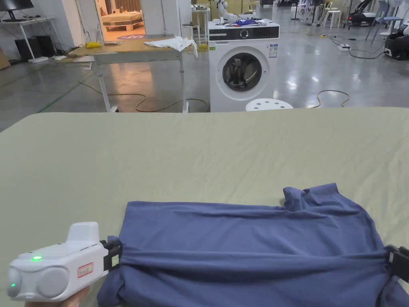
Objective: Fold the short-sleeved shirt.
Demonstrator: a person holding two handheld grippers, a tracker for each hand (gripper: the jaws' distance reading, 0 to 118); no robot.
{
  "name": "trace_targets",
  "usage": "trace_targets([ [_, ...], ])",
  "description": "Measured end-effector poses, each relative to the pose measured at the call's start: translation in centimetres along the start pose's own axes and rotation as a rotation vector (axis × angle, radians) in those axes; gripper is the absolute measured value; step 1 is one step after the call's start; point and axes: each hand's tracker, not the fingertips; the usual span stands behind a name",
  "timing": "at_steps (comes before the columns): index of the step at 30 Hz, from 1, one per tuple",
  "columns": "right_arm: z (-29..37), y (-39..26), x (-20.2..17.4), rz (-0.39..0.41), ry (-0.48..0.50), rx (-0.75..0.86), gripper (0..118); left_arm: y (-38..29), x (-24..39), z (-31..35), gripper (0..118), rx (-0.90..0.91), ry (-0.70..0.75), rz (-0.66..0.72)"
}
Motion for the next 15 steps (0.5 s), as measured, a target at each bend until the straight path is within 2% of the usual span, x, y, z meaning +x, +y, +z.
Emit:
trace_targets([
  [1,-1.0,-0.1,-0.1,0.011,-0.017,-0.032,8,0.4,0.0,-1.1,6,-0.041,-0.007,0.007],
  [2,-1.7,-0.5,-0.3,0.027,-0.029,-0.051,10,0.3,0.3,-1.7,16,-0.048,0.008,-0.007],
  [3,-2.3,-0.8,-0.4,0.051,-0.038,-0.071,26,0.3,0.6,-2.1,36,-0.056,0.024,-0.038],
  [4,-2.6,-1.1,-0.5,0.062,-0.043,-0.068,48,0.4,0.9,-2.4,58,-0.068,0.053,-0.069],
  [5,-2.4,-1.5,-0.5,0.063,-0.035,-0.052,66,0.4,1.2,-1.9,76,-0.065,0.073,-0.089],
  [6,-1.7,-1.8,-0.3,0.068,-0.007,-0.033,69,0.0,1.3,-0.4,82,0.01,0.055,-0.072],
  [9,1.2,-3.0,0.0,0.06,0.074,0.075,69,-1.8,1.2,5.2,82,0.191,-0.083,-0.049],
  [12,6.0,-4.4,-0.6,0.062,0.104,0.182,69,-4.2,3.1,11.4,82,0.343,-0.042,-0.146],
  [15,10.3,-5.9,-1.5,0.059,0.136,0.252,69,-6.1,4.4,15.2,82,0.423,-0.012,-0.169],
])
